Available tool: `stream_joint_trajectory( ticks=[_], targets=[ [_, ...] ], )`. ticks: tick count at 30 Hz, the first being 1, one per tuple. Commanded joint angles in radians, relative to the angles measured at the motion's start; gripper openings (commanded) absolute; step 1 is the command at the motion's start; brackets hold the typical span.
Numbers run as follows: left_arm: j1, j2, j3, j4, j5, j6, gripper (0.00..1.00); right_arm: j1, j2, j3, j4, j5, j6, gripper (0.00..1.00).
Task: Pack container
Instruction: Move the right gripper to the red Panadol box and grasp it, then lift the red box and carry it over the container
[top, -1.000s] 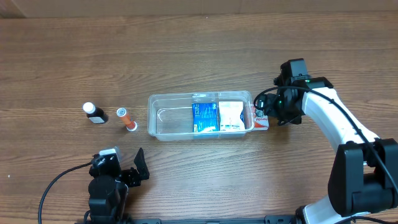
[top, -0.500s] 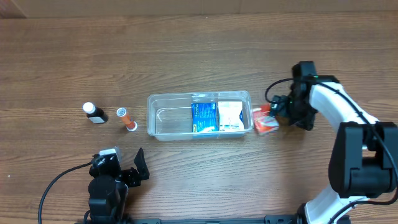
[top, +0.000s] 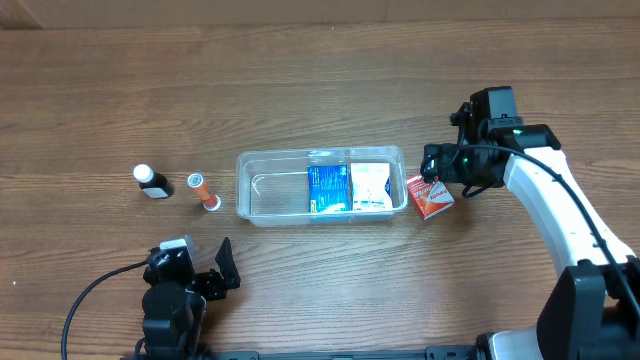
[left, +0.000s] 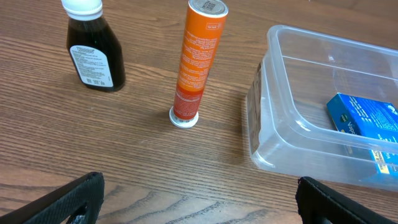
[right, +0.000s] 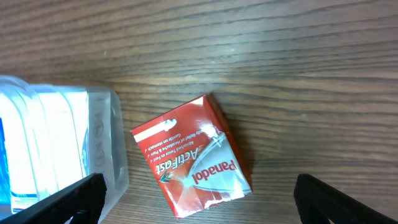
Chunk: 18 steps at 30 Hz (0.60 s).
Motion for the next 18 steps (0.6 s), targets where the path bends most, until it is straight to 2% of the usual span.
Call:
stream_joint_trajectory(
  ticks=[1,8,13,18],
  targets=[
    [0.007,-0.009,-0.004,0.004,0.005,-0.014,1.0,0.006,0.039,-0.031,0.029,-0.032,-0.048,0.99],
    [0.007,-0.008,-0.004,0.004,0.005,-0.014,1.0,0.005,0.161,-0.085,0.091,-0.037,-0.047,0.95],
    [0.007,-0.008,-0.004,0.004,0.005,-0.014,1.0,-0.029,0.179,-0.14,0.2,0.079,0.095,0.95],
    [0.007,-0.008,-0.004,0.004,0.005,-0.014,1.0,-0.117,0.179,-0.141,0.193,0.086,0.195,0.9]
  ],
)
